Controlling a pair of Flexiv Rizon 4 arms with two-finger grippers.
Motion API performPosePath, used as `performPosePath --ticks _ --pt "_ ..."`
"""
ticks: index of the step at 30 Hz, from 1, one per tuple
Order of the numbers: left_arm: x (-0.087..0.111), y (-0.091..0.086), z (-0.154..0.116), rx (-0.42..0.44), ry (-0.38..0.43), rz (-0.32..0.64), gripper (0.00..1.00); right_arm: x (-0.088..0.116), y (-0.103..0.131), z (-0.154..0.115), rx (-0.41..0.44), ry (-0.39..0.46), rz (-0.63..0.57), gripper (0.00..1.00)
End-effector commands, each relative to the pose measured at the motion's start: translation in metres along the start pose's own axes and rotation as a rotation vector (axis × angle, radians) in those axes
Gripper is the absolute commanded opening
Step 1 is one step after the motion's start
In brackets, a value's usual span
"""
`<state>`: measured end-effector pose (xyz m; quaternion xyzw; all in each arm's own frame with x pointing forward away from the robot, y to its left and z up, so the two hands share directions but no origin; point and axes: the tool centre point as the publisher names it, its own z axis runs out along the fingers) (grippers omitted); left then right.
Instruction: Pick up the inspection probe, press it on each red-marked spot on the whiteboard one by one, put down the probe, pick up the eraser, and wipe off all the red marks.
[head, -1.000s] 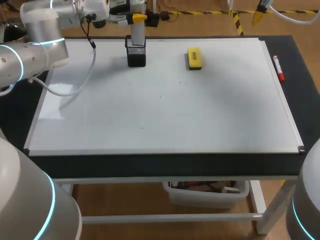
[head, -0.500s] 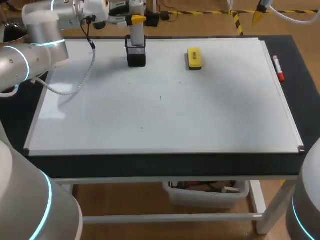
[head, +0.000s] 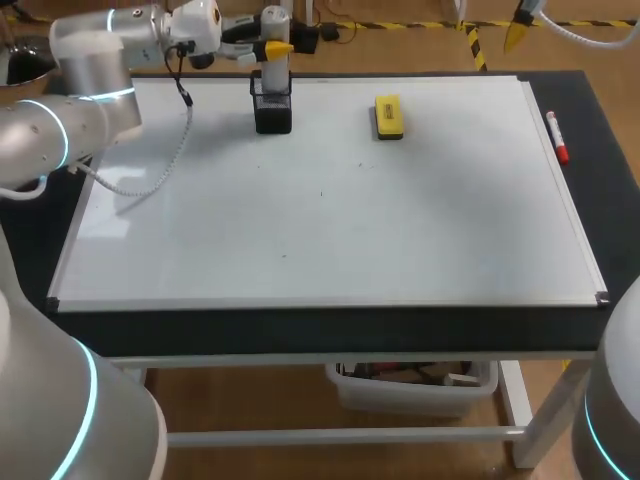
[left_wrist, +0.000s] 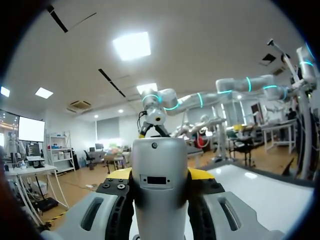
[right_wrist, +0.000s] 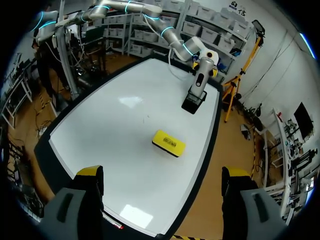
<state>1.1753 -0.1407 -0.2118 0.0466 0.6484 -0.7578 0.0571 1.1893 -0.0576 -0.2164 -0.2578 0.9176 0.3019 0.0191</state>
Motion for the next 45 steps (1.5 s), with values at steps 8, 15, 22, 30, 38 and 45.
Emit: performPosePath --ticks 8,15,22,30,38,45 --pt "-0.008 0.024 -0.008 0.001 0.049 -0.026 0.0 -0.006 -0.004 -0.003 -0.006 0.071 0.0 1.0" --pt "-0.011 0.035 -0.015 0.008 0.035 -0.044 0.0 -0.006 -0.004 -0.003 -0.006 0.071 0.0 1.0" --pt "-0.011 0.043 -0.013 0.019 0.035 -0.058 0.0 -0.006 -0.004 -0.003 -0.006 0.071 0.0 1.0" --pt "-0.012 0.05 -0.012 0.014 0.032 -0.069 0.0 -0.006 -0.004 -0.003 -0.006 0.071 0.0 1.0" --pt "-0.013 0.063 -0.014 0.002 0.026 -0.087 0.0 -0.006 -0.004 -0.003 -0.006 0.071 0.0 1.0" --pt "-0.012 0.067 -0.013 0.004 0.025 -0.098 0.0 -0.006 -0.004 -0.003 -0.006 0.071 0.0 1.0"
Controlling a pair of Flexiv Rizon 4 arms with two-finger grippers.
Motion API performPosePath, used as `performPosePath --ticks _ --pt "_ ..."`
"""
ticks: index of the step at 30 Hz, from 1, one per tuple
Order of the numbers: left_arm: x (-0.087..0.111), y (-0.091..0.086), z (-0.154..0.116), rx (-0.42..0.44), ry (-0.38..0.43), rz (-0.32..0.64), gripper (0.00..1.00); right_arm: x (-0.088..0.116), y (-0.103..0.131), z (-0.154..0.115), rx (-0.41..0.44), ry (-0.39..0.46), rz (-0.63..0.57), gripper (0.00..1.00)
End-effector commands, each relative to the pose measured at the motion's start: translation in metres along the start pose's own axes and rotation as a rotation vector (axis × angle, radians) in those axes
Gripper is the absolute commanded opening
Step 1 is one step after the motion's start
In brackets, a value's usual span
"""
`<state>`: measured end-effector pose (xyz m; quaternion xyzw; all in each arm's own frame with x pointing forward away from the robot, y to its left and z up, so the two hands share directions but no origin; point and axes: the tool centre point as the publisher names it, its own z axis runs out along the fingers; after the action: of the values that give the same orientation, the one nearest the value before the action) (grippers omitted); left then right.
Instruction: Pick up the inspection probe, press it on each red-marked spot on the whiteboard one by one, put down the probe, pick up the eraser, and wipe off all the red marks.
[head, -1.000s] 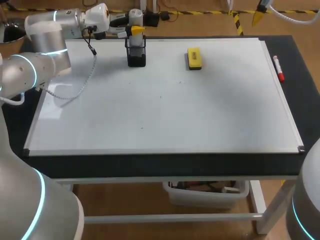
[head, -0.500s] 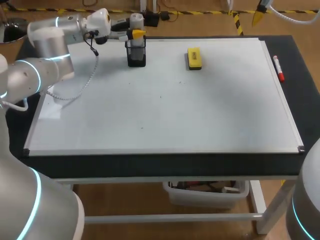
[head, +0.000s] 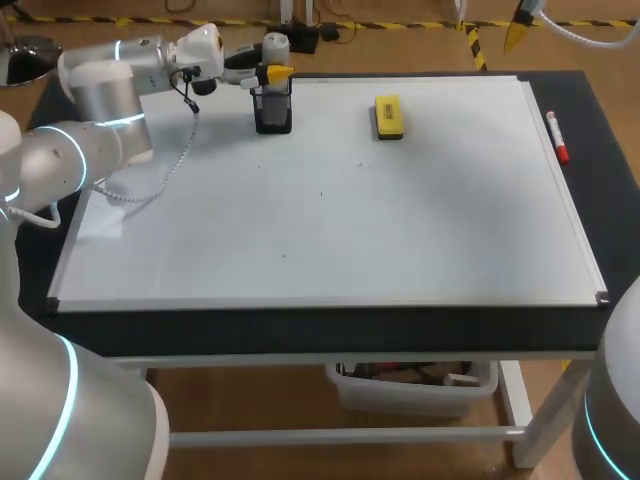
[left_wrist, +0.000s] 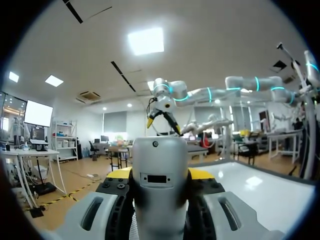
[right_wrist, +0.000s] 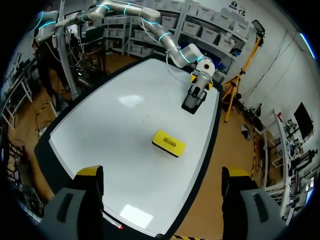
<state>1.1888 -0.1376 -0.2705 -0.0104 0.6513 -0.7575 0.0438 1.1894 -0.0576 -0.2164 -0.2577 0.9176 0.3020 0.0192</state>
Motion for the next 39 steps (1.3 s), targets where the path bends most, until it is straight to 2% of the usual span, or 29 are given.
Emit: performPosePath --ticks 1,4,5,6,7,8,9,16,21,26,27,30,33,39 --pt "-0.007 0.007 0.0 0.009 0.093 -0.004 0.0 -0.006 -0.004 -0.003 -0.006 0.071 0.0 1.0" --pt "-0.008 0.008 -0.001 0.01 0.09 -0.005 0.02 -0.006 -0.004 -0.003 -0.006 0.071 0.0 1.0" --pt "-0.007 0.007 -0.001 0.009 0.089 -0.005 0.3 -0.006 -0.004 -0.003 -0.006 0.071 0.0 1.0" --pt "-0.006 0.006 -0.001 0.006 0.089 -0.004 0.48 -0.006 -0.004 -0.003 -0.006 0.071 0.0 1.0" --pt "-0.006 0.005 -0.002 -0.001 0.089 -0.001 0.78 -0.006 -0.004 -0.003 -0.006 0.071 0.0 1.0" --pt "-0.006 0.004 -0.002 -0.006 0.086 0.0 0.98 -0.006 -0.004 -0.003 -0.006 0.071 0.0 1.0" --pt "-0.007 0.003 -0.003 -0.013 0.075 -0.003 1.0 -0.006 -0.004 -0.003 -0.006 0.071 0.0 1.0" --pt "-0.011 -0.005 -0.013 -0.035 0.017 -0.012 1.0 -0.006 -0.004 -0.003 -0.006 0.071 0.0 1.0" --pt "-0.009 -0.017 -0.021 -0.1 -0.035 0.009 1.0 -0.006 -0.004 -0.003 -0.006 0.071 0.0 1.0" --pt "-0.003 -0.02 -0.041 -0.21 -0.175 -0.032 1.0 -0.006 -0.004 -0.003 -0.006 0.071 0.0 1.0" --pt "-0.005 -0.018 -0.052 -0.231 -0.211 -0.035 1.0 -0.006 -0.004 -0.003 -0.006 0.071 0.0 1.0" --pt "0.004 -0.017 -0.069 -0.29 -0.279 -0.054 1.0 -0.006 -0.004 -0.003 -0.006 0.071 0.0 1.0" --pt "0.011 -0.013 -0.095 -0.358 -0.381 -0.074 1.0 -0.006 -0.004 -0.003 -0.006 0.071 0.0 1.0" --pt "0.047 -0.019 -0.133 -0.457 -0.546 -0.074 1.0 -0.006 -0.004 -0.003 -0.006 0.071 0.0 1.0"
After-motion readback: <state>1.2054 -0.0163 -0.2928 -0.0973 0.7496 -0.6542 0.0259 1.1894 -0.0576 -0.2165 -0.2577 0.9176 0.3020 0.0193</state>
